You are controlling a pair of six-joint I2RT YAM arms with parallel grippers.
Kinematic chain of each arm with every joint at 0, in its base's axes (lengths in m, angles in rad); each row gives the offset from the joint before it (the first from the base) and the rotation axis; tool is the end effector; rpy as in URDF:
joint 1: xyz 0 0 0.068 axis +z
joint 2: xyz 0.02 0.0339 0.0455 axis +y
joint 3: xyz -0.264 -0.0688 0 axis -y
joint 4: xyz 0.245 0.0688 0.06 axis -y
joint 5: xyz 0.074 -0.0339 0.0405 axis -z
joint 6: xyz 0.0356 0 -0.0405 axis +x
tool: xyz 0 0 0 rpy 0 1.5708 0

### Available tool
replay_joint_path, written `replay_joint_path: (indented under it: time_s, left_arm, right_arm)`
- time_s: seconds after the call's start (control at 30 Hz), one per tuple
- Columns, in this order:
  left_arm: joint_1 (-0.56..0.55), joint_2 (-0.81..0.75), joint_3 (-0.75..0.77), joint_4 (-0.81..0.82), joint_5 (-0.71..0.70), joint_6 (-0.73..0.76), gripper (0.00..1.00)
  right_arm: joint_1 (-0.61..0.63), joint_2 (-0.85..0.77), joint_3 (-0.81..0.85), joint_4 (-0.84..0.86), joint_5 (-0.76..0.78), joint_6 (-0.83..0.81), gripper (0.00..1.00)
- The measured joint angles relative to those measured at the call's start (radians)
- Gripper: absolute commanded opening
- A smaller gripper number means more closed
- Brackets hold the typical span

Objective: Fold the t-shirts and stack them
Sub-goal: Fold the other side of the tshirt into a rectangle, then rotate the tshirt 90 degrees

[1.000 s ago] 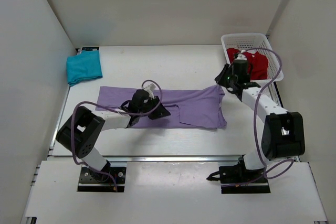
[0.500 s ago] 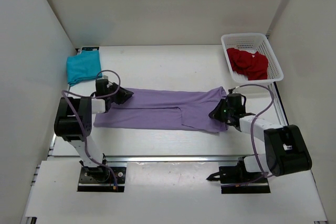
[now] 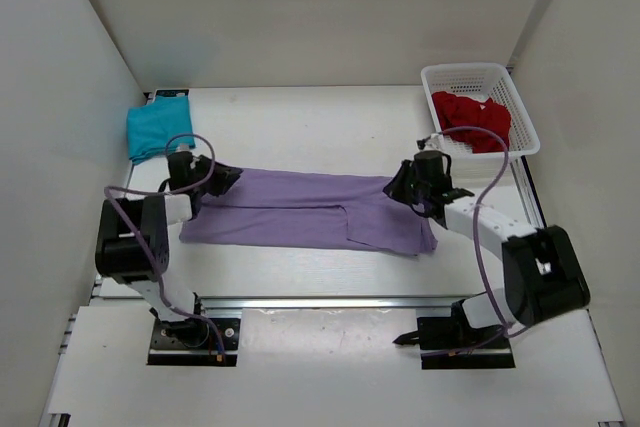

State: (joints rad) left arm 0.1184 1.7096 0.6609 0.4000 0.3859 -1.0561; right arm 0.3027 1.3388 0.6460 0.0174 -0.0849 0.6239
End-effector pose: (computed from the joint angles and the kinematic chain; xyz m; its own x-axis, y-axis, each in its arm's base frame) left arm 0.3153 0.0240 0.1279 -0.4593 -0.8668 -0.1943 -0.4295 0.4082 -0.8056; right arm 0.2583 0.0838 0.1917 -0.6948 0.3928 -0.6024 0.0563 0.8648 0.4990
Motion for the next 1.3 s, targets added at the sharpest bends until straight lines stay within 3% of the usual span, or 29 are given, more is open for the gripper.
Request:
replay_joint_path:
  time_s: [0.3, 0.4, 0.53, 0.6, 0.77, 0.8, 0.83, 0.97, 1.03, 1.1, 1.17, 1.23, 1.3]
  left_arm:
    - [-0.455, -0.244, -0.021, -0.002, -0.07, 0.079, 0.33]
    - [-0.506, -0.257, -0.07, 0.001, -0.067, 0.079, 0.34]
    - [-0.512, -0.296, -0.133, -0.024, -0.064, 0.082, 0.34]
    - [-0.503, -0.345, -0.157, -0.042, -0.061, 0.088, 0.35]
    - [-0.45, -0.479, -0.191, -0.078, -0.057, 0.116, 0.36]
    - [-0.439, -0.498, -0.195, -0.09, -0.057, 0.123, 0.35]
    - [-0.429, -0.515, -0.197, -0.105, -0.057, 0.132, 0.36]
    - [-0.42, -0.582, -0.225, -0.168, -0.061, 0.164, 0.4]
    - [-0.427, -0.618, -0.246, -0.196, -0.073, 0.177, 0.41]
    - [-0.438, -0.637, -0.259, -0.216, -0.084, 0.188, 0.42]
    - [-0.443, -0.631, -0.26, -0.227, -0.082, 0.2, 0.42]
    - [-0.442, -0.617, -0.26, -0.232, -0.073, 0.209, 0.41]
    - [-0.442, -0.602, -0.26, -0.235, -0.064, 0.219, 0.4]
  right_arm:
    - [-0.008, 0.45, 0.295, -0.002, -0.003, -0.02, 0.0]
    - [-0.007, 0.512, 0.391, -0.053, -0.016, -0.035, 0.01]
    - [-0.003, 0.677, 0.641, -0.166, -0.078, -0.055, 0.0]
    - [-0.002, 0.813, 0.851, -0.246, -0.122, -0.072, 0.0]
    - [-0.002, 1.286, 1.661, -0.482, -0.237, -0.084, 0.0]
    - [-0.003, 1.377, 1.825, -0.499, -0.272, -0.069, 0.01]
    - [-0.005, 1.426, 1.877, -0.459, -0.314, -0.046, 0.0]
    - [-0.01, 1.407, 1.87, -0.517, -0.38, -0.035, 0.08]
    - [-0.008, 1.388, 1.928, -0.585, -0.383, -0.07, 0.18]
    - [-0.006, 1.363, 2.027, -0.658, -0.368, -0.113, 0.19]
    - [0.005, 1.28, 2.07, -0.734, -0.331, -0.176, 0.16]
    - [0.033, 1.184, 2.116, -0.837, -0.259, -0.233, 0.02]
    - [0.076, 1.098, 2.153, -0.925, -0.19, -0.269, 0.0]
